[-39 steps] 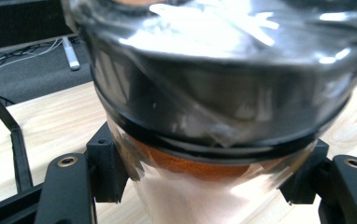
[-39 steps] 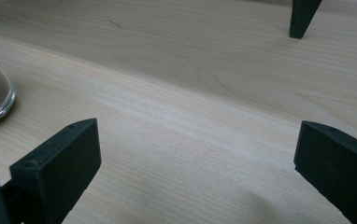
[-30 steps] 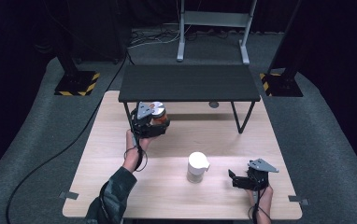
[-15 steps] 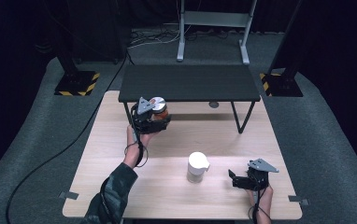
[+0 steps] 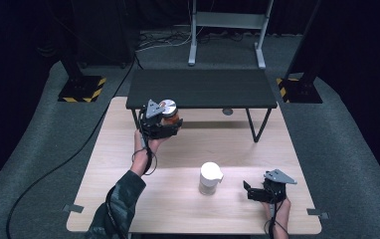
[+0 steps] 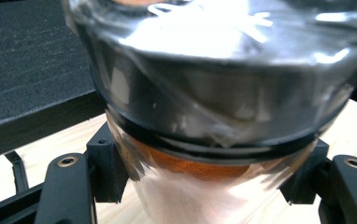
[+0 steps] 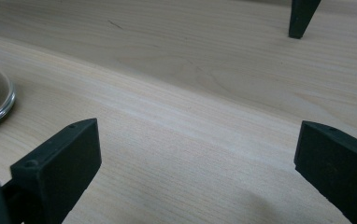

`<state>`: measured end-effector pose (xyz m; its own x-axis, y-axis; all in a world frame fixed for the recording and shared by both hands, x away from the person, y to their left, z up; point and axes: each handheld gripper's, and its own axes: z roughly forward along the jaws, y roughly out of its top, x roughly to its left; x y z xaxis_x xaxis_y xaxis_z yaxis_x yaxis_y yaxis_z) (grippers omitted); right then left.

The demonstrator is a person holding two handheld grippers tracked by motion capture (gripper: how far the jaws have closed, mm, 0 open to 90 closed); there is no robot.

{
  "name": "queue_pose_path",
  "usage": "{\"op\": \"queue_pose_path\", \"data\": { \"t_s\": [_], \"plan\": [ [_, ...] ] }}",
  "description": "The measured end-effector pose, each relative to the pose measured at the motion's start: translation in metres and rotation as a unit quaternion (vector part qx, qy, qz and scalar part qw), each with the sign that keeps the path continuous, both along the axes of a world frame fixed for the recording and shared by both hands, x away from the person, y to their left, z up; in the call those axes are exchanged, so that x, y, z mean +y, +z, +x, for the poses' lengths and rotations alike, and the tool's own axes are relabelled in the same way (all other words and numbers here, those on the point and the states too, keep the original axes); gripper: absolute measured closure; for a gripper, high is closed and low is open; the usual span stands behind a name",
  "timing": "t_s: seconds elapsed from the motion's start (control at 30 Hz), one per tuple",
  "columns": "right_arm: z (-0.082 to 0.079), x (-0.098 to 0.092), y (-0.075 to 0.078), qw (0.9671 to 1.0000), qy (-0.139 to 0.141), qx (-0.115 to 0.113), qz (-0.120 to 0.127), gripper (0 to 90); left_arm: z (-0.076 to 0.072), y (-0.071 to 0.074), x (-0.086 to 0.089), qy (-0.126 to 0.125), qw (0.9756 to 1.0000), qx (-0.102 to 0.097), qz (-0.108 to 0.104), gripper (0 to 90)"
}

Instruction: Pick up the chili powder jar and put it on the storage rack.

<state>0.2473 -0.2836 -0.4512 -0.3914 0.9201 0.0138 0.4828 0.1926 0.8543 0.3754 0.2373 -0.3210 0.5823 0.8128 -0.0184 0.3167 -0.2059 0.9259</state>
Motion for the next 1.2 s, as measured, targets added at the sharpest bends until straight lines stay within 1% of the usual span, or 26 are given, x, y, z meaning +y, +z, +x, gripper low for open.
{"op": "queue_pose_path", "data": {
  "t_s": [0.17,0.33,0.5,0.7,0.83,1.03,1.2],
  "plan": [
    [0.0,0.0,0.0,1.0,0.0,0.0,0.0,0.0,0.001,0.004,0.001,-0.005,1.0,0.0,0.0,31.4],
    [0.0,0.0,0.0,1.0,0.0,0.0,0.001,0.0,0.003,0.01,-0.001,-0.014,0.9999,0.0,0.008,31.4],
    [0.0,0.0,0.0,1.0,-0.001,0.0,0.001,0.0,0.004,0.014,-0.002,-0.017,0.9998,-0.001,0.006,31.4],
    [0.0,0.0,0.0,1.0,-0.001,-0.001,0.002,0.0,0.006,0.02,-0.004,-0.024,0.9997,-0.001,0.011,31.4],
    [0.0,0.0,0.0,1.0,-0.001,-0.001,0.002,0.0,0.008,0.023,-0.005,-0.025,0.9996,-0.001,0.008,31.4],
    [0.0,0.0,0.0,1.0,0.0,-0.001,0.002,0.0,0.009,0.03,-0.006,-0.029,0.9995,-0.002,0.014,31.4],
    [-0.001,0.0,0.0,1.0,-0.001,-0.001,0.002,0.0,0.011,0.033,-0.007,-0.029,0.9995,-0.002,0.013,31.4]
  ]
}}
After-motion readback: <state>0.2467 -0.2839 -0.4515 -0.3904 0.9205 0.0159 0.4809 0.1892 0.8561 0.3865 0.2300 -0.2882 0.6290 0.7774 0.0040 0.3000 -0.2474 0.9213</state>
